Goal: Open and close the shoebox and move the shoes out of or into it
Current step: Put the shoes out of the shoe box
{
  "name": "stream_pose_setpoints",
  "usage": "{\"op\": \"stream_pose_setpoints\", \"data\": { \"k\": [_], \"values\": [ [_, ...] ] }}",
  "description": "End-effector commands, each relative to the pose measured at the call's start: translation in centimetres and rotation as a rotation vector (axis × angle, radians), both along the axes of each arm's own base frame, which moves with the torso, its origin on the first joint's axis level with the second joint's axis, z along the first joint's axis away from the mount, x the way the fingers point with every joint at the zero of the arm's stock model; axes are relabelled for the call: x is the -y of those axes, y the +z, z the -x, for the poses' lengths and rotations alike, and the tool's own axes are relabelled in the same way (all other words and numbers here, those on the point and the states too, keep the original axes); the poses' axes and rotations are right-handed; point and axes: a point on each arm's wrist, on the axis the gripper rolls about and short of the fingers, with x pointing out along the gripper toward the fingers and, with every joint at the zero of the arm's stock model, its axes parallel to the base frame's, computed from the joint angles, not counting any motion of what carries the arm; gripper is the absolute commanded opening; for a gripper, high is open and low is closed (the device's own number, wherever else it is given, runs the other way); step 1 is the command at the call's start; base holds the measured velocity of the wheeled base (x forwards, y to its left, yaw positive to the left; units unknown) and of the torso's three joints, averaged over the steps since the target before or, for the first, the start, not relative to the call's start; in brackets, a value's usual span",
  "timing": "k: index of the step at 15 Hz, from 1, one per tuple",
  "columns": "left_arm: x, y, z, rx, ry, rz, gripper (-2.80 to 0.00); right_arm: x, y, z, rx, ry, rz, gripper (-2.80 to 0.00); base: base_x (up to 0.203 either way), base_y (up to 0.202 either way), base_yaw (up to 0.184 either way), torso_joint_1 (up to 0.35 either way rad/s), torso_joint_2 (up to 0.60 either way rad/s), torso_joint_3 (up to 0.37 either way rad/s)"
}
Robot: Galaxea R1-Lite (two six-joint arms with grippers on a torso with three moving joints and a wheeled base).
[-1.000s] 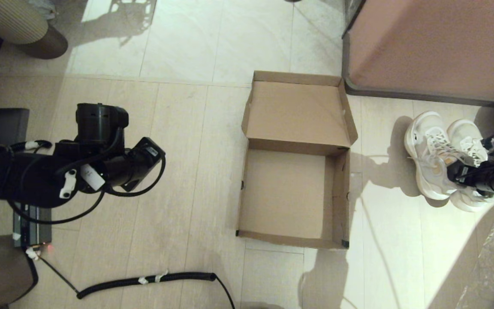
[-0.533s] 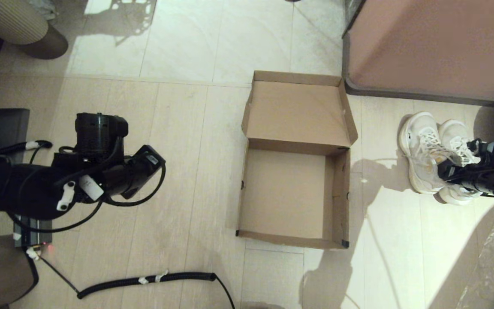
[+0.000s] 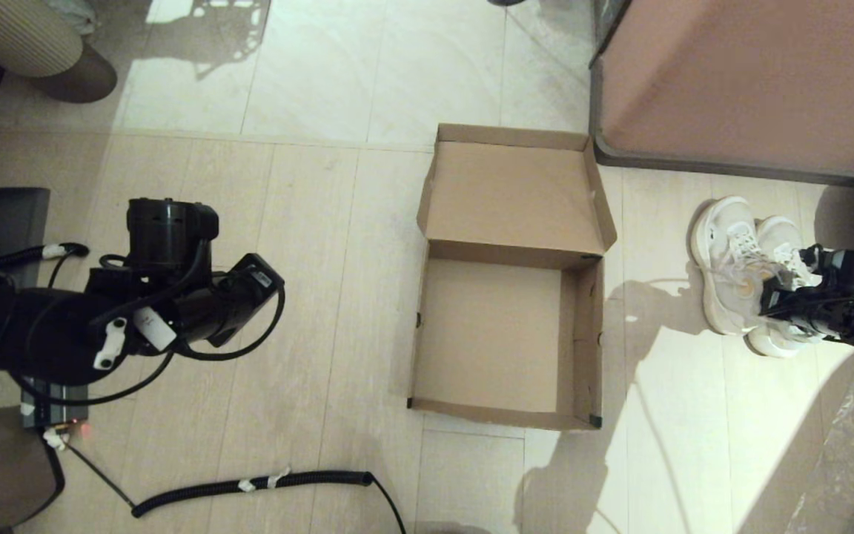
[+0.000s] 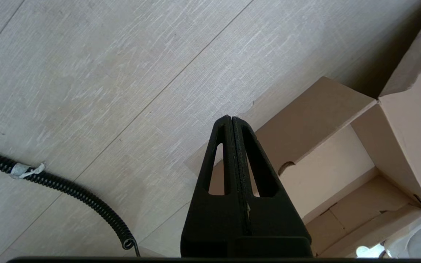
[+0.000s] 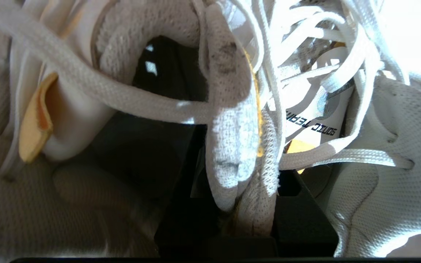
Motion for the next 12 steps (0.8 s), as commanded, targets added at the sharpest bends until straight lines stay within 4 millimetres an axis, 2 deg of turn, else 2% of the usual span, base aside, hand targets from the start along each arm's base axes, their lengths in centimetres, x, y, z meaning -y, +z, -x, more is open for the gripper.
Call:
{"op": "stream_pose_setpoints", "data": {
  "k": [1,6,7,8,10,12],
  "values": [
    [0.0,0.1,0.0,0.005,-0.005,0.007,-2.8,0.4,-0.5,-0.5,0.01,-0.007,0.007,-2.8,0.0,0.0,0.0,0.0,0.0,0.0],
    [0.0,0.1,0.0,0.004,-0.015,-0.011,-2.8,0.4,-0.8,-0.4,-0.006,0.001,0.023,-2.8,0.0,0.0,0.0,0.0,0.0,0.0],
    [0.0,0.1,0.0,0.005,-0.014,-0.011,-2.8,0.3,-0.9,-0.4,-0.007,0.002,0.023,-1.15,0.0,0.0,0.0,0.0,0.0,0.0],
    [0.0,0.1,0.1,0.004,-0.014,-0.011,-2.8,0.3,-0.7,-0.4,-0.003,0.001,0.023,0.0,0.0,0.0,0.0,0.0,0.0,0.0],
    [0.0,0.2,0.1,0.006,-0.014,-0.01,-2.8,0.3,0.0,-0.3,0.01,-0.004,0.024,0.0,0.0,0.0,0.0,0.0,0.0,0.0],
    [0.0,0.2,0.1,0.007,-0.014,-0.01,-2.8,0.1,1.5,0.1,0.028,-0.004,0.031,0.0,0.0,0.0,0.0,0.0,0.0,0.0]
  ]
}}
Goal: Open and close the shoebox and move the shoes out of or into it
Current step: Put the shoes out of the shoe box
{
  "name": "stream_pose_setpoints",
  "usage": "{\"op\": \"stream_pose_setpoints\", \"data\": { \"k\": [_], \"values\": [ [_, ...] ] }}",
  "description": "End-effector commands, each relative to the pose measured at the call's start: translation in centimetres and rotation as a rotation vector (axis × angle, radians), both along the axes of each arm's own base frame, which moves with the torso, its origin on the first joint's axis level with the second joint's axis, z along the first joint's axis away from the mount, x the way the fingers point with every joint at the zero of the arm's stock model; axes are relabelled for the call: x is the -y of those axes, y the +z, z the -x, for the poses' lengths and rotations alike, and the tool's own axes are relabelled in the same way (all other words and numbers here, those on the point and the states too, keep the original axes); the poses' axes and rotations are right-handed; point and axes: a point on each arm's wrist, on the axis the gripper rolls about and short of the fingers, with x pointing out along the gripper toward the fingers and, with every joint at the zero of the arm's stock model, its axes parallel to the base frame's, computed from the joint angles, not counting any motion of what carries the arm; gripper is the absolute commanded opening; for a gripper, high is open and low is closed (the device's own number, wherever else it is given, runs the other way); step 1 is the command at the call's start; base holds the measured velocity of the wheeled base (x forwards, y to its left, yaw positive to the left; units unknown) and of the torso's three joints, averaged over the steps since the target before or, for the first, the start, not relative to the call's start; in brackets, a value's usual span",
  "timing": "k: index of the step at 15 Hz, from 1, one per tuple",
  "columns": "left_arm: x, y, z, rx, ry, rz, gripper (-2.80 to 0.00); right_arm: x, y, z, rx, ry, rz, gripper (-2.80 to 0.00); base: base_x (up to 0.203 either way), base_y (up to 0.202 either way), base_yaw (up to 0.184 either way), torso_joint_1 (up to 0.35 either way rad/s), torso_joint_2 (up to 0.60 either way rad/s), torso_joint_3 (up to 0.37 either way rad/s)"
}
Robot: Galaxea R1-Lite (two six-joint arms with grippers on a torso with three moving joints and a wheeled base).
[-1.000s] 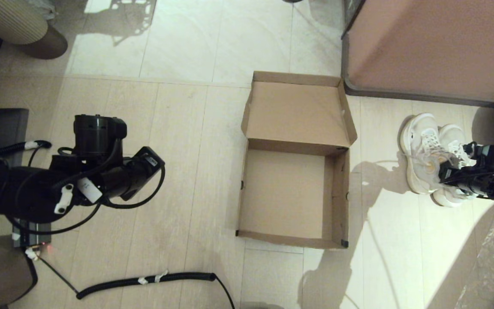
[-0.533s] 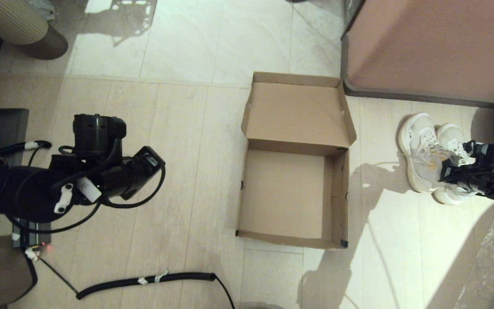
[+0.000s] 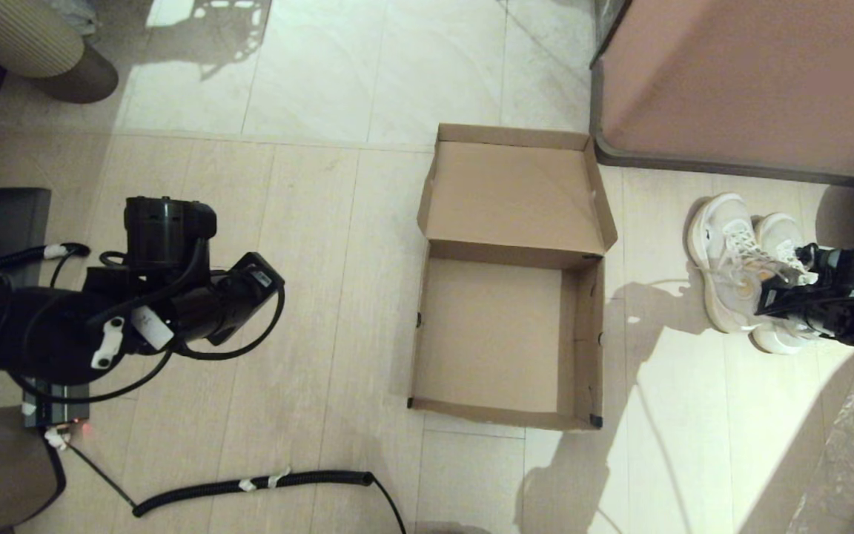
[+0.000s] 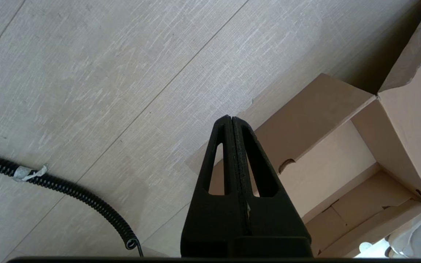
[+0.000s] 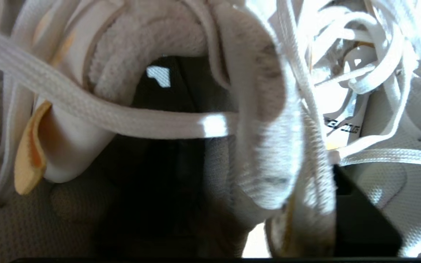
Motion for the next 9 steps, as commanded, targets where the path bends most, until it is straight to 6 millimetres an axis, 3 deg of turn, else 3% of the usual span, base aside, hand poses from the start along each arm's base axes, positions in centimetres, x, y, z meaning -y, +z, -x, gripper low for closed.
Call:
{"op": "stream_pose_setpoints", "data": {
  "k": [1,5,9],
  "values": [
    [0.1,0.1,0.0,0.004,0.002,0.005,-2.8,-0.3,2.2,0.7,0.024,0.0,0.01,0.0,0.0,0.0,0.0,0.0,0.0,0.0],
    [0.0,0.3,0.2,0.011,0.001,0.009,-2.8,-1.7,5.5,3.3,0.024,0.001,0.006,0.0,0.0,0.0,0.0,0.0,0.0,0.0],
    [-0.1,0.9,0.7,0.029,0.002,0.014,-2.8,-3.2,6.7,6.2,0.0,-0.001,0.0,0.0,0.0,0.0,0.0,0.0,0.0,0.0]
  ]
}}
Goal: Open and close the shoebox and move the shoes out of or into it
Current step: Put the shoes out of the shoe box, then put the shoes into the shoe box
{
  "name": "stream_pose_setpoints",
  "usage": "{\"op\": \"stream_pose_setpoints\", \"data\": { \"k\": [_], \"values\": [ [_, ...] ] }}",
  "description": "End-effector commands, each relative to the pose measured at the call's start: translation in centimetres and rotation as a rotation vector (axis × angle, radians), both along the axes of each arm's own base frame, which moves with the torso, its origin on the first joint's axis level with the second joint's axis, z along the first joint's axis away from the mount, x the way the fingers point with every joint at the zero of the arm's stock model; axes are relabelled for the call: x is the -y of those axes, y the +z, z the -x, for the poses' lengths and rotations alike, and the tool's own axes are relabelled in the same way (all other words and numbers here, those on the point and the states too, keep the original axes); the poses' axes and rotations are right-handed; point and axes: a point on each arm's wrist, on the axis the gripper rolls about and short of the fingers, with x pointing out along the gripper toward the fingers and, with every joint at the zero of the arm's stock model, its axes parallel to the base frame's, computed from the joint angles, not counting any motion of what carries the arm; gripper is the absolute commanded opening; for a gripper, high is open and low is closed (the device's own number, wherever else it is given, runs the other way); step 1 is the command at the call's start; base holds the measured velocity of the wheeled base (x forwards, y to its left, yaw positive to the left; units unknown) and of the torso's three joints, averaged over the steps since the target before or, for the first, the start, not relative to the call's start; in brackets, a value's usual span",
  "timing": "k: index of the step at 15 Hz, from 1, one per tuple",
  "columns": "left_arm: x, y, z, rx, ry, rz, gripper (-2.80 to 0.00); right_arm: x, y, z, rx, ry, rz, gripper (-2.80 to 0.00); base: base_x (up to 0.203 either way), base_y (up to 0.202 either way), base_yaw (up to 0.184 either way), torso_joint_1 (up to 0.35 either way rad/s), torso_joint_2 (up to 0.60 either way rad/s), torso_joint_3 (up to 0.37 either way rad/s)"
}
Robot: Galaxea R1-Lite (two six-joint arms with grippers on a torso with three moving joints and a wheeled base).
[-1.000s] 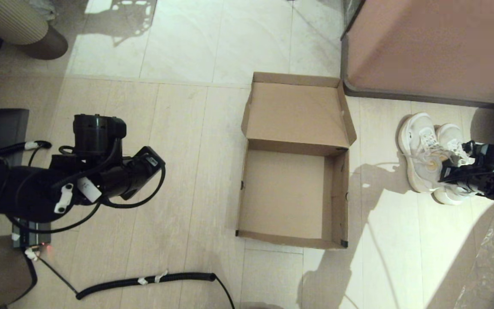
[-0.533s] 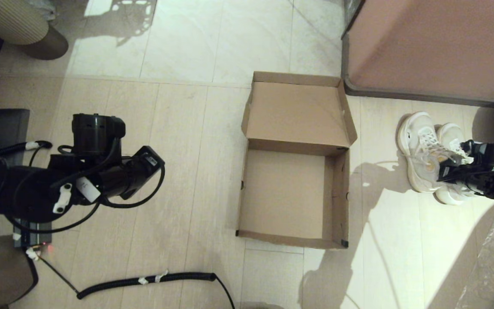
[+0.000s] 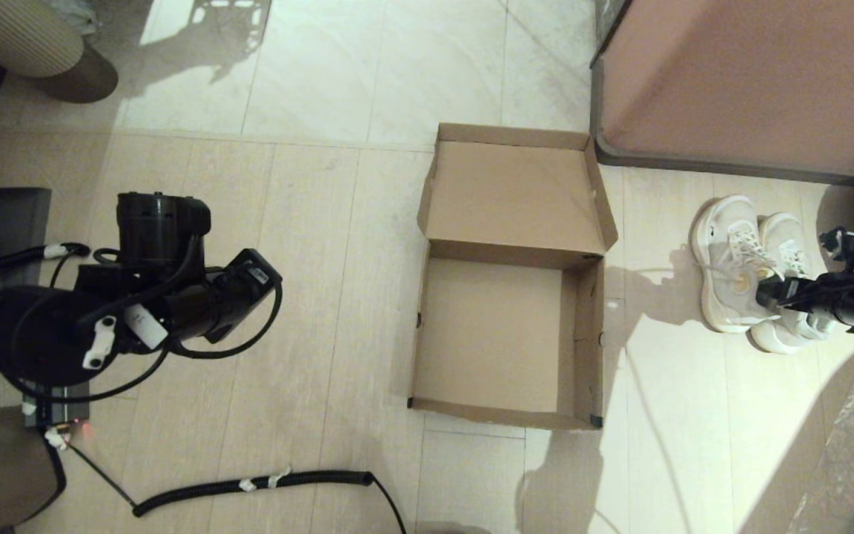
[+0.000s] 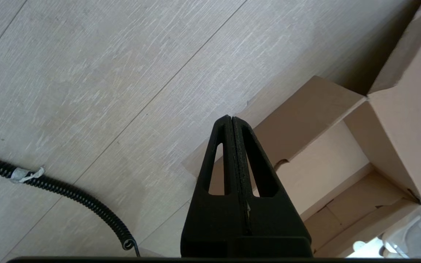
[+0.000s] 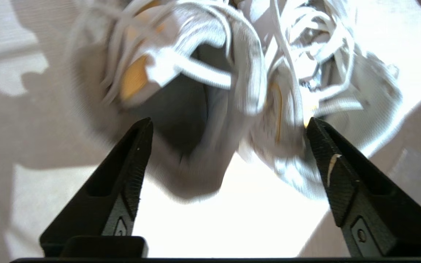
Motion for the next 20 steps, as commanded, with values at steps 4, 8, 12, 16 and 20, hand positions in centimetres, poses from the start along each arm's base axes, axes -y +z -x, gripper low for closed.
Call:
{"op": "stream_pose_setpoints", "data": {
  "k": [4,8,12,16,20],
  "values": [
    [-0.5,0.9,1.5,0.023,0.005,0.011,-2.8,-4.0,4.9,5.9,0.033,0.021,0.016,0.0,0.0,0.0,0.0,0.0,0.0,0.0],
    [-0.8,0.6,2.6,0.01,0.005,0.008,-2.8,-13.7,6.3,9.4,0.025,0.221,-0.011,0.0,0.0,0.0,0.0,0.0,0.0,0.0],
    [-0.9,0.9,3.0,0.021,0.003,0.01,-2.8,-22.3,5.0,10.7,0.016,0.314,-0.06,-2.8,0.0,0.0,0.0,0.0,0.0,0.0],
    [-0.8,0.9,3.1,0.019,-0.001,0.01,-2.8,-27.1,4.3,12.4,0.01,0.328,-0.079,-2.8,0.0,0.0,0.0,0.0,0.0,0.0],
    [-0.6,0.8,3.0,0.024,-0.018,0.019,-2.8,-29.8,3.3,13.7,-0.019,0.293,-0.045,-2.8,0.0,0.0,0.0,0.0,0.0,0.0]
  ]
}}
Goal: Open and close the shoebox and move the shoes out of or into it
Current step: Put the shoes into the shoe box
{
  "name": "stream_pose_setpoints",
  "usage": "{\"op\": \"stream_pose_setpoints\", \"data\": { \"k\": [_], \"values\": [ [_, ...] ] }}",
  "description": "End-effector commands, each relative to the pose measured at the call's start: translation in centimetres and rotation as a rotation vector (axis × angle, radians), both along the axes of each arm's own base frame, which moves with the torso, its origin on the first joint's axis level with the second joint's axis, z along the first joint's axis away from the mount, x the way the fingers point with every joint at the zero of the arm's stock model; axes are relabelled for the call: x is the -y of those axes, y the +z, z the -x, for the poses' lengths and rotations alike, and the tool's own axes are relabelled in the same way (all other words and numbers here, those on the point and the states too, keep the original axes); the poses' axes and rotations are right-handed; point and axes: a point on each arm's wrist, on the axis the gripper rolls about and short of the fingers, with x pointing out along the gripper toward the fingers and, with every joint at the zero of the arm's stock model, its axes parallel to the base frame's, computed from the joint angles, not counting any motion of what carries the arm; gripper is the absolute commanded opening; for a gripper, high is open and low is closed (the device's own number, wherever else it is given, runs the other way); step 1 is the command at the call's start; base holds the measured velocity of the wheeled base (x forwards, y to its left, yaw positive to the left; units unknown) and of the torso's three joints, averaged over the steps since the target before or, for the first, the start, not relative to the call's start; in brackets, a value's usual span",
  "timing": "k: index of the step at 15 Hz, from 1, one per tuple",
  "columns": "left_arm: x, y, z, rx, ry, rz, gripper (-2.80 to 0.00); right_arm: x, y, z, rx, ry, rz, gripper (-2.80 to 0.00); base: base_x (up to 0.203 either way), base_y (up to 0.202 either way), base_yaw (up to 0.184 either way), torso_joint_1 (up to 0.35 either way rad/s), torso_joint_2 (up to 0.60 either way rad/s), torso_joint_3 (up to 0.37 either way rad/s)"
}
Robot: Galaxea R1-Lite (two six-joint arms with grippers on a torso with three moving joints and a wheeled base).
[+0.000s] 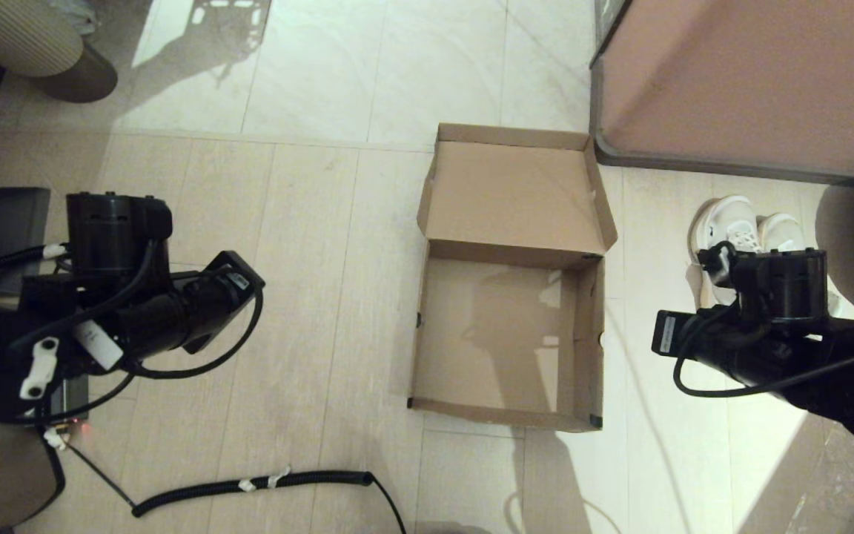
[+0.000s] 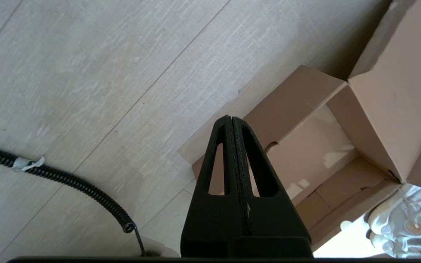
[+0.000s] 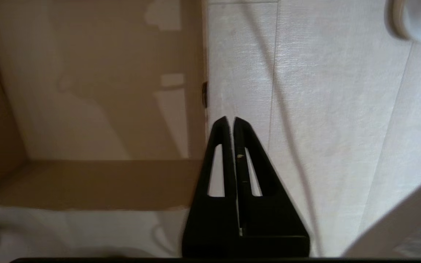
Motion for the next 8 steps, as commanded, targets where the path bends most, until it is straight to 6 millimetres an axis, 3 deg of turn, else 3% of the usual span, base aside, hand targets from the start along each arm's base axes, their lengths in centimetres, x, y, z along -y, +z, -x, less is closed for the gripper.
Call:
{"op": "stream_pose_setpoints", "data": {
  "k": [1,8],
  "values": [
    [0.1,-0.2,-0.2,-0.003,0.003,0.004,-2.8,-1.6,-0.4,0.6,-0.014,0.041,-0.007,-2.8,0.0,0.0,0.0,0.0,0.0,0.0],
    [2.2,-2.2,-2.9,-0.037,-0.047,-0.026,-2.8,-4.3,-4.3,-0.9,-0.075,0.095,-0.017,-2.8,0.0,0.0,0.0,0.0,0.0,0.0]
  ]
}}
